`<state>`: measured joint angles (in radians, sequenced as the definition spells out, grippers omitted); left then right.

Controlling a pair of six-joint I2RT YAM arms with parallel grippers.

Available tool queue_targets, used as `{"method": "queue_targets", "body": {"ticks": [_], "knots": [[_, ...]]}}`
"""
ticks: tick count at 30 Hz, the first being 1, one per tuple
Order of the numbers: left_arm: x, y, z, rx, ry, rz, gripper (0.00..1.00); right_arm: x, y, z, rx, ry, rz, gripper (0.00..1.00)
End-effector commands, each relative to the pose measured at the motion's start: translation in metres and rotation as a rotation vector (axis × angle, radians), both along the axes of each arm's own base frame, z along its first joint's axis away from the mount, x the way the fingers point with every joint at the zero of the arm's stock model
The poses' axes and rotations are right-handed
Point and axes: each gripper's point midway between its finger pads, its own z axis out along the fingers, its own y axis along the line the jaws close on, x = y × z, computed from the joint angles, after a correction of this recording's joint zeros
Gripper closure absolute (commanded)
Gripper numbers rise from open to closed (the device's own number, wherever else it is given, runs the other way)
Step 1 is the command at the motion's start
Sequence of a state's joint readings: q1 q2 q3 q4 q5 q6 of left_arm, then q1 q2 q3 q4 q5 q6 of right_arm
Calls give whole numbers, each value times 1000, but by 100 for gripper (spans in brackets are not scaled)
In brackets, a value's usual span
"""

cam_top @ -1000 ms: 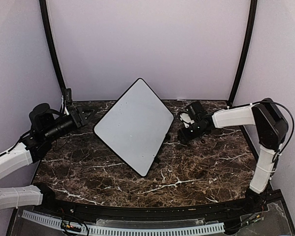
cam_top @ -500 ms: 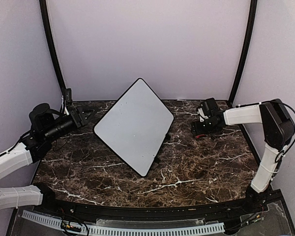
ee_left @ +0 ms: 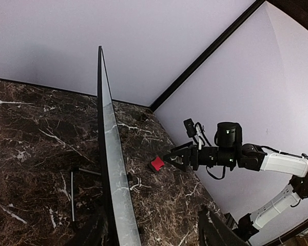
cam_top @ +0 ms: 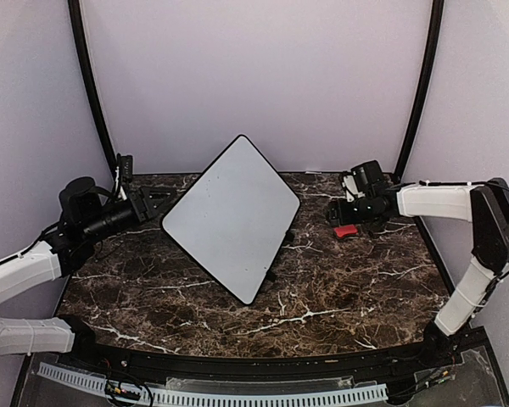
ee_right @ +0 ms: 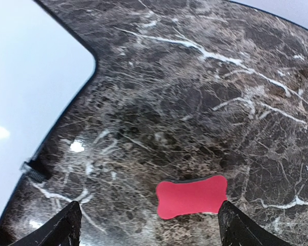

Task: Erase the whiteboard
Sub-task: Move the whiteboard eraser to the center of the board, then move the whiteboard to the center of the board.

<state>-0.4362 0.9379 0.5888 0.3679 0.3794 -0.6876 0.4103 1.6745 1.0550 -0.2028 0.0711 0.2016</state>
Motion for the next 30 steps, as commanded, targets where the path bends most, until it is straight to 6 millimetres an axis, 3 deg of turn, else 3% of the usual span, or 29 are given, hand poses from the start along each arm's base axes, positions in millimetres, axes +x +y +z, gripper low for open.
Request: {"method": "queue_targets", "body": {"ticks": [1, 5, 13, 20, 22, 24, 30], "knots": [[-4, -14, 19, -30, -35, -87, 42, -2, 28, 40, 63, -86, 77, 12], [-2, -24, 15, -34, 4, -141, 42, -10, 45, 57, 92, -108, 114, 13], [7, -21, 11, 22, 61, -94, 47, -23, 72, 80, 92, -132, 163, 15], [9, 4, 39, 69, -36, 50, 44, -29, 102, 78, 107, -114, 217, 15], [13, 8, 35, 112, -9, 73, 44, -32, 114, 79, 116, -114, 240, 15], [17, 4, 18, 158, 40, 56, 44, -36, 126, 78, 108, -114, 263, 15], [21, -5, -7, 185, 128, 15, 44, -41, 135, 78, 67, -119, 269, 15]]}}
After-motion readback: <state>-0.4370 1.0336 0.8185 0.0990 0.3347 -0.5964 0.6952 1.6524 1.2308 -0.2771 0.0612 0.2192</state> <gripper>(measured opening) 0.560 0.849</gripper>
